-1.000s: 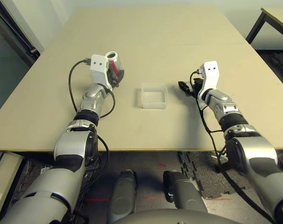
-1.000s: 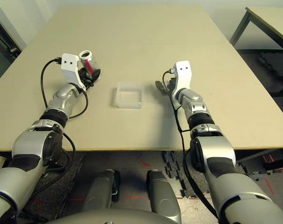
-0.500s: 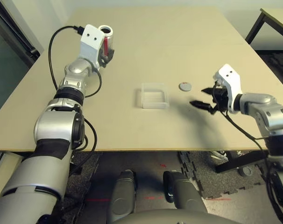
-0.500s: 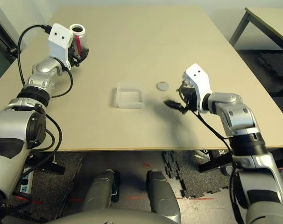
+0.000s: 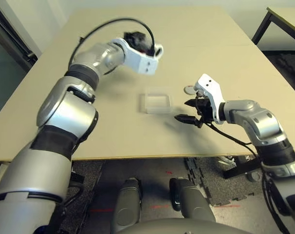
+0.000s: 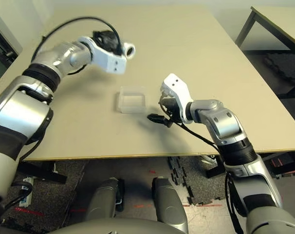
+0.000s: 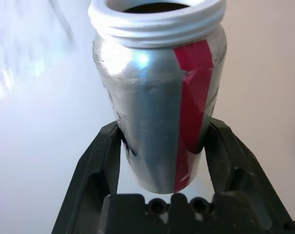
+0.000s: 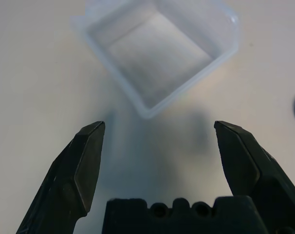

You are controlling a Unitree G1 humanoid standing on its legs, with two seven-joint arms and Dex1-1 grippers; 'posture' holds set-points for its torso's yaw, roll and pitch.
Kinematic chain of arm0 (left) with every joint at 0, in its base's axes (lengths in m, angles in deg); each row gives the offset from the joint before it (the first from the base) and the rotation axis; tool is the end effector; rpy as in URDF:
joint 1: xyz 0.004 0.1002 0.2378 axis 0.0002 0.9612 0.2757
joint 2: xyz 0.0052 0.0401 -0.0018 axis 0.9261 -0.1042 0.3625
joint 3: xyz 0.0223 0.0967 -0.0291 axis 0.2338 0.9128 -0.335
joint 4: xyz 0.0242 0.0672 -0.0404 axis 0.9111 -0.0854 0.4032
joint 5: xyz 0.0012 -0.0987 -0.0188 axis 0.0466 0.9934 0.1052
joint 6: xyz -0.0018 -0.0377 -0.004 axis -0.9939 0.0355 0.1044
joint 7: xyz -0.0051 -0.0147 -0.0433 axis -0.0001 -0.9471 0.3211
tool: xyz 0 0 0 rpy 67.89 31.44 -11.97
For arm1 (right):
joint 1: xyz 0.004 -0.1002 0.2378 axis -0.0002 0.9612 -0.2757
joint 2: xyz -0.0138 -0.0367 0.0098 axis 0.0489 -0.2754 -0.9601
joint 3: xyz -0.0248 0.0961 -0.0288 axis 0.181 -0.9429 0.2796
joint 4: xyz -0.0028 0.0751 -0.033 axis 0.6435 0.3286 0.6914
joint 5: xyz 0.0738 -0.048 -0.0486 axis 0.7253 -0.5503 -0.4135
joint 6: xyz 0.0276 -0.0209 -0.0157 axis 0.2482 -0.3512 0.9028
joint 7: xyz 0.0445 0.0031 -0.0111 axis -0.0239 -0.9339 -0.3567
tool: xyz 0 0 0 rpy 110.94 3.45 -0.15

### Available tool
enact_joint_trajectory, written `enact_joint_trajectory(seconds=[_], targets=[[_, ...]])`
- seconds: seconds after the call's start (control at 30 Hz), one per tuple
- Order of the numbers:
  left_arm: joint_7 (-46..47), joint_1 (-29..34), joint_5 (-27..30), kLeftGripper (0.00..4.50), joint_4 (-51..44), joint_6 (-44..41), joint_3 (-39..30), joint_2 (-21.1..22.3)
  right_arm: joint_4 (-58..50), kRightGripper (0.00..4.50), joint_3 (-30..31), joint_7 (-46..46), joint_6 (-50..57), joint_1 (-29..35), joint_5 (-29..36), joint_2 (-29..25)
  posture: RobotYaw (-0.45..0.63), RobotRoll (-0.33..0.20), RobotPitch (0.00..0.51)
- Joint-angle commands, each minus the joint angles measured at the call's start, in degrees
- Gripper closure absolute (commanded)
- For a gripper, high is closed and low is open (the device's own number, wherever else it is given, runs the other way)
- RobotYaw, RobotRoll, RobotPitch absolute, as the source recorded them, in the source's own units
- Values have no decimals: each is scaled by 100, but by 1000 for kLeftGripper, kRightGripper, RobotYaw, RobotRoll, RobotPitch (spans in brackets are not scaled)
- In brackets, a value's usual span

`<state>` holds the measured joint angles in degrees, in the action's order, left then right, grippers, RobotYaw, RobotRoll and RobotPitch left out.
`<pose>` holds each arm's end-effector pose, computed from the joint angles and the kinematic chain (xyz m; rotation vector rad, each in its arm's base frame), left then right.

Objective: Pour the medicine from the bottle into the box.

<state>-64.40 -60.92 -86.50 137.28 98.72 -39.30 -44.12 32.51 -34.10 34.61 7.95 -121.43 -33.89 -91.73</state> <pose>0.3759 0.1343 0.2306 2.0554 -0.4142 -0.6432 0.2894 -0.1740 0.1534 -0.2418 0.4576 0.9196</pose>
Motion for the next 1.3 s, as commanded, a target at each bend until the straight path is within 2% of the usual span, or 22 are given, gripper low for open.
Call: enact_joint_trajectory(seconds=[0.03, 0.17, 0.4, 0.57, 0.77, 1.0, 1.3], targets=[[467, -22, -562, 1759, 115, 181, 503, -13, 337, 0, 22, -134, -204, -128, -119, 126, 35, 0, 105], [862, -28, -891, 1759, 130, 253, 814, -29, 595, 0, -40, -212, -342, -206, -146, 253, 34, 0, 104], [1063, -49, -980, 1759, 154, 402, 886, -86, 888, 0, -66, -221, -526, -292, -179, 276, 41, 0, 111], [1400, -19, -1334, 1759, 87, 424, 1222, -144, 1037, 0, -83, -225, -601, -346, -195, 293, 47, 0, 114], [1585, -32, -1744, 1759, 50, 43, 1592, -434, 1145, 0, -72, -223, -643, -398, -204, 343, 55, 0, 115], [1653, -93, -1736, 1759, 55, -235, 1561, -816, 1144, 0, -80, -218, -643, -382, -206, 384, 54, 0, 115], [1712, -22, -1573, 1759, 54, -78, 1422, -798, 1151, 0, -101, -223, -656, -368, -216, 451, 54, 0, 116]])
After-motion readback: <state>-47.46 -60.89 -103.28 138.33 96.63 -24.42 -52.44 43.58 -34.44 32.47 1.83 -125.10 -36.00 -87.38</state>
